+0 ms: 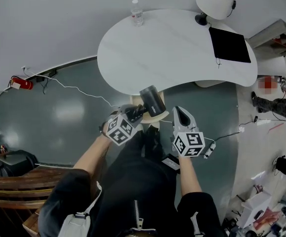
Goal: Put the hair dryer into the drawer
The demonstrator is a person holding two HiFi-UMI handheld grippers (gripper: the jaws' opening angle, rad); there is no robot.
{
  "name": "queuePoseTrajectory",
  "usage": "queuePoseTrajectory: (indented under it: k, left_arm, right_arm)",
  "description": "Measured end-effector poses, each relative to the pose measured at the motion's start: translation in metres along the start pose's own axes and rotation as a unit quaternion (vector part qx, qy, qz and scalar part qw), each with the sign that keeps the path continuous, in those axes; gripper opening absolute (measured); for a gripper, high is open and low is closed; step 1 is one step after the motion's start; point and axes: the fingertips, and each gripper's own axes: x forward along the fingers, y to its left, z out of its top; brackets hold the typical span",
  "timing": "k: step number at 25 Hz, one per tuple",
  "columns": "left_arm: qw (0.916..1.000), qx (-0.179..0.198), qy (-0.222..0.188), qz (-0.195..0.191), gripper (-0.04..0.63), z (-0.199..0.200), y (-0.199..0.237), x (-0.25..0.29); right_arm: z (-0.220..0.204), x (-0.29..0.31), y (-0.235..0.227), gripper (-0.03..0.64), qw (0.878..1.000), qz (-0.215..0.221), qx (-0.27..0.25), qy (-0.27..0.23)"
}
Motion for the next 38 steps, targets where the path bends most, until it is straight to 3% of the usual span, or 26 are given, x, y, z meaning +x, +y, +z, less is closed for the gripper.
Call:
queuePoseTrajectory:
  k: [13,26,38]
  left_arm:
    - [0.9966,0.064,0.046,-0.025,0.202,0.003,0.0,0.043]
    - [0.9838,0.134,0.103,-0.059,0.202,-0.025,-0.01,0.097]
    - [0.9727,0.155,0.155,-0.076,0.202,-0.065,-0.006,0.135]
  right_arm:
    - [-0.019,0.003,-0.034,0.005,1.0,-0.01,0.02,0.018]
    - [-0.052,0.006,-0.054,0.005,0.998,-0.02,0.044,0.047]
    - [-0.081,0.012,-0.056,0.005,0.995,-0.024,0.062,0.072]
